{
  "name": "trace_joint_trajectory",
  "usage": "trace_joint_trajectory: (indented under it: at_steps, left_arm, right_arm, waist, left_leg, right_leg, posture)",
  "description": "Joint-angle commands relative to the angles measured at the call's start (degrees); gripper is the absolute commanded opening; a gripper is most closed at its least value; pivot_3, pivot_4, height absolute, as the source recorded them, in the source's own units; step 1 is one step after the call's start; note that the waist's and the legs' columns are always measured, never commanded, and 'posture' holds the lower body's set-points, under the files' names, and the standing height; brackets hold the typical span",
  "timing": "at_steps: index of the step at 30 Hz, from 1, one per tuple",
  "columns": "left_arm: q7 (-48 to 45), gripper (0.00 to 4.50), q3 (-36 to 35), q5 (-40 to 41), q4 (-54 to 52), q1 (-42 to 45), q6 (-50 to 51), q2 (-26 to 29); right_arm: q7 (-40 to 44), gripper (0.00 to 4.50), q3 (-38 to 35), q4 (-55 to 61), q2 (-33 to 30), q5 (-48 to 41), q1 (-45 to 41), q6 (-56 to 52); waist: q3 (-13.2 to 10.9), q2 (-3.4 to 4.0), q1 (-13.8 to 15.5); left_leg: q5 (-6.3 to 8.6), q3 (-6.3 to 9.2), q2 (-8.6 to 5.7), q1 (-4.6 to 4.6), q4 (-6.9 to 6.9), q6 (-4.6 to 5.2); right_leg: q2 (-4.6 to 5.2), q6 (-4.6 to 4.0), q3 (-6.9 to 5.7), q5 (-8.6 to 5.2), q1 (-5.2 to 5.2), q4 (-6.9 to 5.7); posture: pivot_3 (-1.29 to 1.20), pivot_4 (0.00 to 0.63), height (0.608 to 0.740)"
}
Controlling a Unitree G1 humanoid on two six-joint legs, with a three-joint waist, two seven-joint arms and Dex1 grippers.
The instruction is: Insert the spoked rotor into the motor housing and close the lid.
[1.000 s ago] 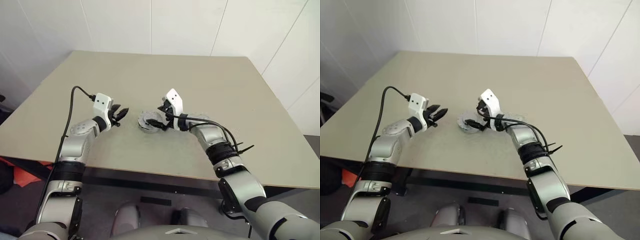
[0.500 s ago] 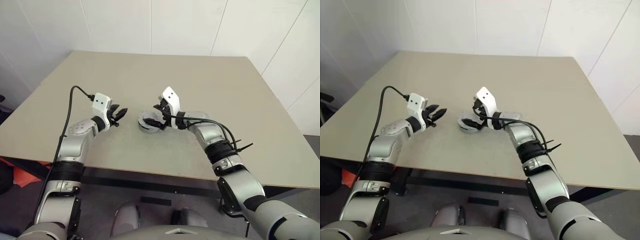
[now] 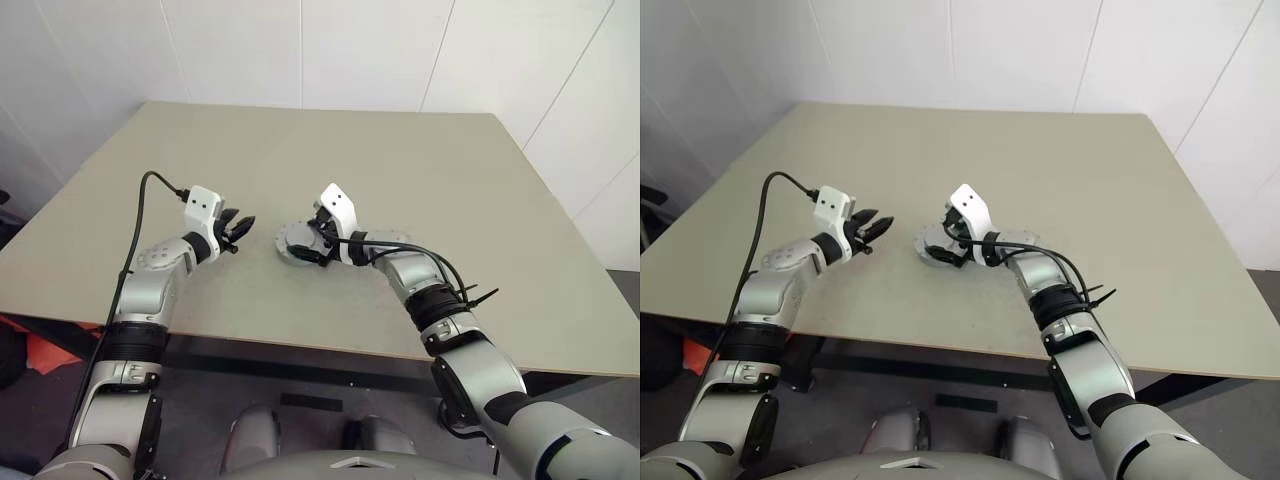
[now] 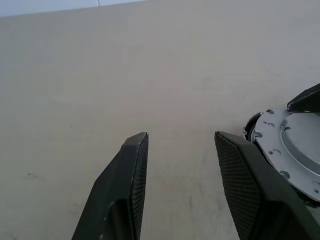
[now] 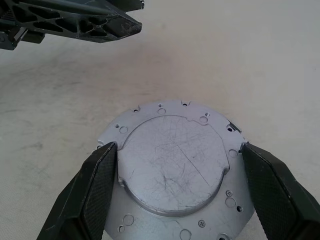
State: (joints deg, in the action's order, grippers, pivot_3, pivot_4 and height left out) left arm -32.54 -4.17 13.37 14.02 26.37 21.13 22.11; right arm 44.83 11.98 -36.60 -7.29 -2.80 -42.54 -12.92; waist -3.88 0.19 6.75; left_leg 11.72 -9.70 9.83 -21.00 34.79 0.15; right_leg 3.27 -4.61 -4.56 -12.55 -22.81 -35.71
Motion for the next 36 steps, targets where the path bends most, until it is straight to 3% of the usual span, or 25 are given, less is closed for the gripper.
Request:
trace_joint_trajectory:
  at_steps: [1, 3, 4, 19, 36]
  left_arm:
    - [-0.33, 2.24, -0.32, -0.14, -1.24, 1.15, -0.66, 0.93]
    - [-0.23, 2.24, -0.65, -0.09, -1.01, 1.2, -0.63, 1.06]
    - [-0.11, 2.24, -0.95, 0.03, -0.73, 1.28, -0.57, 1.12]
    - [-0.37, 2.24, -2.97, 0.23, 3.51, 1.02, -1.73, 2.94]
    - [0.1, 2.24, -2.52, -0.05, 2.57, 0.04, -1.65, 2.54]
  right_arm:
    - [0.02, 3.88, -0.57, -0.06, 0.14, -0.1, -0.59, 1.37]
    - [-0.18, 3.21, -0.85, -0.14, 0.16, -0.14, -0.81, 1.76]
    - [-0.29, 3.12, -0.98, -0.2, 0.18, -0.14, -0.98, 1.98]
    - [-1.0, 3.12, -1.94, 1.9, 0.7, -1.05, -2.73, 1.62]
    - [-3.75, 3.12, -0.45, -5.61, 1.74, 2.15, -3.19, 4.75]
  waist:
    - [0.0, 0.0, -0.01]
    - [0.0, 0.0, 0.05]
    - [0.0, 0.0, 0.05]
    - [0.0, 0.0, 0.05]
    - [0.0, 0.0, -0.1]
  left_leg:
    - [0.0, 0.0, 0.0, 0.0, 0.0, 0.0]
    - [0.0, 0.0, 0.0, 0.0, 0.0, 0.0]
    - [0.0, 0.0, 0.0, 0.0, 0.0, 0.0]
    - [0.0, 0.0, 0.0, -0.02, 0.0, 0.0]
    - [0.0, 0.0, 0.01, 0.04, 0.0, 0.0]
  right_leg:
    - [0.0, 0.0, 0.0, 0.0, 0.0, 0.0]
    - [0.0, 0.0, 0.0, 0.0, 0.0, 0.0]
    - [0.0, 0.0, 0.0, 0.0, 0.01, 0.0]
    - [0.0, 0.0, 0.0, 0.0, 0.0, 0.01]
    - [0.0, 0.0, 0.0, 0.0, 0.04, 0.0]
  posture:
    - [0.0, 0.0, 0.74]
    - [0.0, 0.0, 0.74]
    - [0.0, 0.0, 0.74]
    - [0.0, 0.0, 0.74]
    - [0.0, 0.0, 0.74]
